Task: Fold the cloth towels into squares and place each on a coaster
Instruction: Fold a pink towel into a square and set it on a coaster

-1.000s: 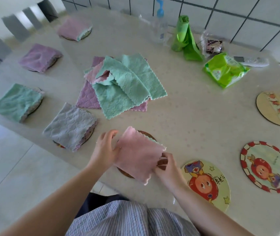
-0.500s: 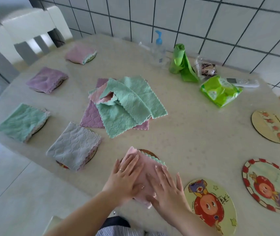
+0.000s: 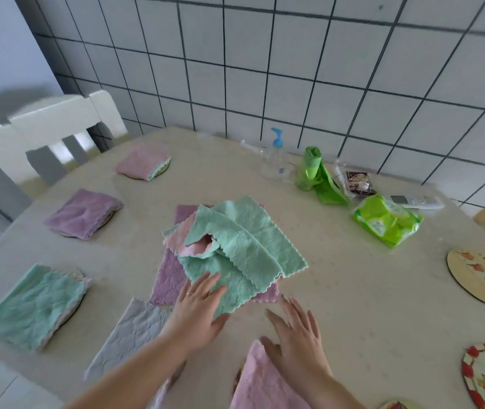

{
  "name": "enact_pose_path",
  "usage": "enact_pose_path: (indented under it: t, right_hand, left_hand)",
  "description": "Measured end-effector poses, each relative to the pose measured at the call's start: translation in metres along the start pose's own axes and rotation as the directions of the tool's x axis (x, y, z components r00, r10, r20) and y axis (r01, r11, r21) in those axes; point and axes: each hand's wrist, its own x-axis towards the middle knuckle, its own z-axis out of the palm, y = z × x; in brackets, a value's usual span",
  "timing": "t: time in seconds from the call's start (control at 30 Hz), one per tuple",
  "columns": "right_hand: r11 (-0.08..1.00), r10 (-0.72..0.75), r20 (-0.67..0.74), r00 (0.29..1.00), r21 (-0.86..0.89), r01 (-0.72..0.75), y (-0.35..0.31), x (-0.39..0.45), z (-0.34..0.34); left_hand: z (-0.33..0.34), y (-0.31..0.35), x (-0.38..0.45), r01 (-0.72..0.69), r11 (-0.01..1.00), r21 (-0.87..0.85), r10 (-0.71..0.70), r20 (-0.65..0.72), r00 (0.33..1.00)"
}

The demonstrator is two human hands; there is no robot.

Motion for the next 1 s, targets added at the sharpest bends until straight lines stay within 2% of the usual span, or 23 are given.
enact_pose_path:
  t: [0.07, 0.13, 0.2, 0.27, 0.43, 0.53, 0.63, 0.77, 0.83, 1.0]
  right_hand:
    - [0.999, 0.045, 0.000, 0.999, -0.026, -0.045, -0.016, 0.024, -0.006]
    - [0.999, -0.004, -0.011, 1.000, -0.037, 0.003, -0.028, 0.043, -0.009]
    - [1.000, 0.005, 0.047, 0.999, 0.006, -0.005, -0.037, 0.060, -0.012]
    - [0.999, 0.016, 0.058, 0.998, -0.035, -0.014, -0.041, 0.074, -0.012]
    - [0.993, 0.114, 0.050, 0.992, -0.047, -0.111, -0.048, 0.094, -0.007]
    - [0.988, 0.152, 0.039, 0.988, -0.042, -0.151, -0.048, 0.098, -0.006]
    - [0.983, 0.179, -0.043, 0.983, 0.059, -0.176, -0.045, 0.100, -0.009]
    - [0.933, 0.205, -0.158, 0.966, 0.330, -0.144, -0.042, 0.104, -0.023]
    - [0.931, 0.195, -0.260, 0.946, 0.353, -0.095, -0.039, 0.105, -0.035]
    - [0.899, 0.234, -0.455, 0.859, 0.439, -0.012, -0.038, 0.094, -0.070]
  left_hand:
    - [-0.014, -0.016, 0.023, -0.064, 0.991, 0.116, 0.063, 0.012, 0.998]
    - [-0.026, -0.023, 0.040, -0.146, 0.968, 0.202, 0.132, 0.079, 0.988]
    - [-0.029, -0.033, 0.060, -0.206, 0.960, 0.187, 0.183, 0.137, 0.974]
    - [-0.028, -0.038, 0.077, -0.241, 0.948, 0.210, 0.210, 0.159, 0.965]
    - [-0.021, -0.047, 0.101, -0.264, 0.936, 0.232, 0.195, 0.282, 0.939]
    - [-0.021, -0.049, 0.108, -0.240, 0.942, 0.234, 0.171, 0.279, 0.945]
    - [-0.022, -0.050, 0.113, -0.245, 0.949, 0.196, 0.193, 0.251, 0.949]
    - [-0.030, -0.050, 0.123, -0.227, 0.967, 0.117, 0.207, 0.165, 0.964]
    - [-0.037, -0.051, 0.126, -0.169, 0.982, 0.080, 0.160, 0.106, 0.981]
    - [-0.048, -0.059, 0.128, -0.041, 0.998, 0.052, 0.034, 0.129, 0.991]
